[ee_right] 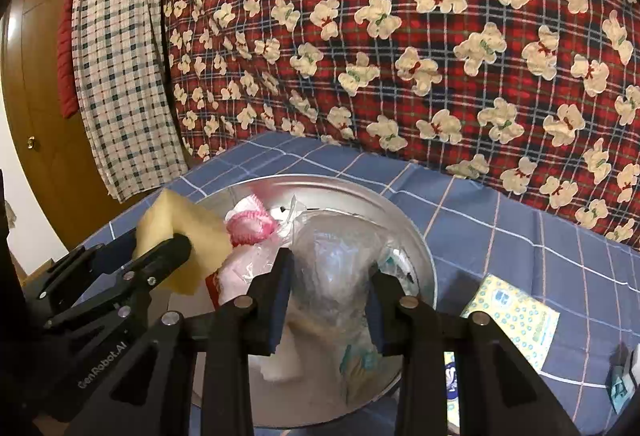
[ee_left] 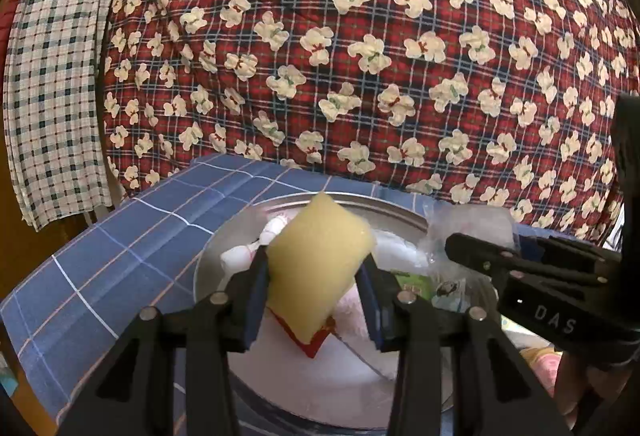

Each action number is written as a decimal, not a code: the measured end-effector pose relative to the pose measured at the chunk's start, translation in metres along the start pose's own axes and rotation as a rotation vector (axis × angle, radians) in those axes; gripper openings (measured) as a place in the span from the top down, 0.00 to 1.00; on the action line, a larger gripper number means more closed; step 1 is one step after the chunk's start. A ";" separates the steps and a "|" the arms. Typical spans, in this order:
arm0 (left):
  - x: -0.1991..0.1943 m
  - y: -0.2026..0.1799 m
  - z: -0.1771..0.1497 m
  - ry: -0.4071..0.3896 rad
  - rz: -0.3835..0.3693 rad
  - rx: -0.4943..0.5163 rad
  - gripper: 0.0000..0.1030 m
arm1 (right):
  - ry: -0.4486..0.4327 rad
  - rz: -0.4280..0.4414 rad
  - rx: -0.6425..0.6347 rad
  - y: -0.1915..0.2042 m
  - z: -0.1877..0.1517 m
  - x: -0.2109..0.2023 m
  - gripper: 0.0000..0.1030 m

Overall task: Organize soft objects
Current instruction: 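Drop the sponge into the tin with the left tool while the right drops the bag in, then move both open tools from the tin toward the white sponge and teal cloth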

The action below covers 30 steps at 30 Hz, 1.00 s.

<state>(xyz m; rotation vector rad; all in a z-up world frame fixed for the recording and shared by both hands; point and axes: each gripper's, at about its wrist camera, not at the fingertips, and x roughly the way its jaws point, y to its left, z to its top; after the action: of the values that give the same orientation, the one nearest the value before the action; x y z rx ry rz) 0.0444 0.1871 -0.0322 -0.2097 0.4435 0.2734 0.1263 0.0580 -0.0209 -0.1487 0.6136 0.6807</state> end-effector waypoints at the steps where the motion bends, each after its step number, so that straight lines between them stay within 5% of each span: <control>1: 0.001 -0.001 -0.001 0.005 0.007 0.003 0.60 | 0.004 0.000 -0.001 0.000 -0.001 0.001 0.63; 5: 0.003 -0.002 -0.002 0.014 0.069 0.008 0.42 | -0.005 0.011 0.008 -0.001 -0.001 -0.004 0.26; 7: 0.001 0.001 -0.002 0.007 0.070 -0.009 0.32 | -0.025 0.021 0.009 -0.004 -0.002 -0.012 0.26; 12: -0.009 -0.007 0.002 -0.026 0.077 0.008 0.28 | -0.076 -0.002 0.037 -0.021 -0.008 -0.035 0.26; 16: -0.023 -0.026 0.003 -0.071 0.040 0.017 0.16 | -0.114 -0.063 0.064 -0.048 -0.018 -0.059 0.26; 22: -0.034 -0.073 -0.001 -0.095 -0.046 0.073 0.08 | -0.157 -0.217 0.153 -0.112 -0.039 -0.097 0.23; 30: -0.026 -0.156 -0.011 -0.021 -0.220 0.157 0.03 | -0.086 -0.616 0.334 -0.229 -0.089 -0.124 0.17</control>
<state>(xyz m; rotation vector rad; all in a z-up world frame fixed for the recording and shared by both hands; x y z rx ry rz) 0.0646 0.0311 -0.0085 -0.1007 0.4151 0.0244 0.1518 -0.2154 -0.0365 0.0067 0.5509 -0.0147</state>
